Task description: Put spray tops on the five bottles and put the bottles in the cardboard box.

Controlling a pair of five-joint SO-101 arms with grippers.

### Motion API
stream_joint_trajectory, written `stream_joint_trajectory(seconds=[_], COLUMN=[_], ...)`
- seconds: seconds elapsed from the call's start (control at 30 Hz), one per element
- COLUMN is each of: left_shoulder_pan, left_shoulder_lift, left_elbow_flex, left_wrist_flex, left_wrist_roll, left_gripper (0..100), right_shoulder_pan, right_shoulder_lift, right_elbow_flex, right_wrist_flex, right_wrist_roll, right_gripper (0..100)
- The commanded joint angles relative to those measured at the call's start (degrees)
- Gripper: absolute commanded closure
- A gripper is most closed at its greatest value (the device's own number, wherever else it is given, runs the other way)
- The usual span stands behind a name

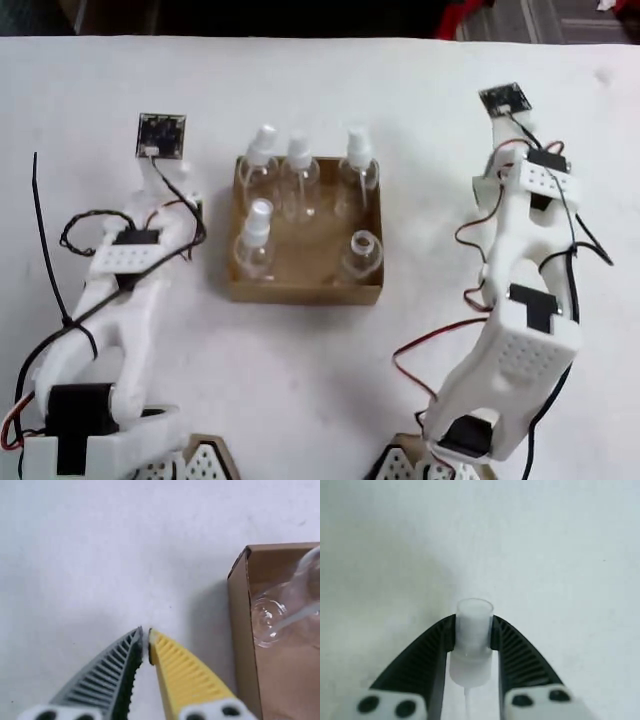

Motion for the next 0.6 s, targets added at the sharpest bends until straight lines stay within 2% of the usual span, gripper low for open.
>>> stream_joint_trajectory(seconds=[0.0, 0.27, 0.57], left_shoulder_pan=[0.6, 0.6, 0.6], left_shoulder_lift=[-1.5, -1.5, -1.5], left_elbow_flex=[-2.8, -2.8, -2.8], left_wrist_flex=[-1.5, -1.3, -1.1], left_wrist_roll=[-0.7, -0.6, -0.6], left_gripper=[98, 98, 98], right_shoulder_pan=[-3.8, -7.0, -3.9], right_shoulder_lift=[-9.7, -25.4, -38.4], right_elbow_flex=[-1.0, -0.6, -0.5], right_wrist_flex=[5.4, 13.4, 15.5], right_wrist_roll=[-10.5, -17.6, -18.0], right_gripper=[98.3, 98.3, 98.3])
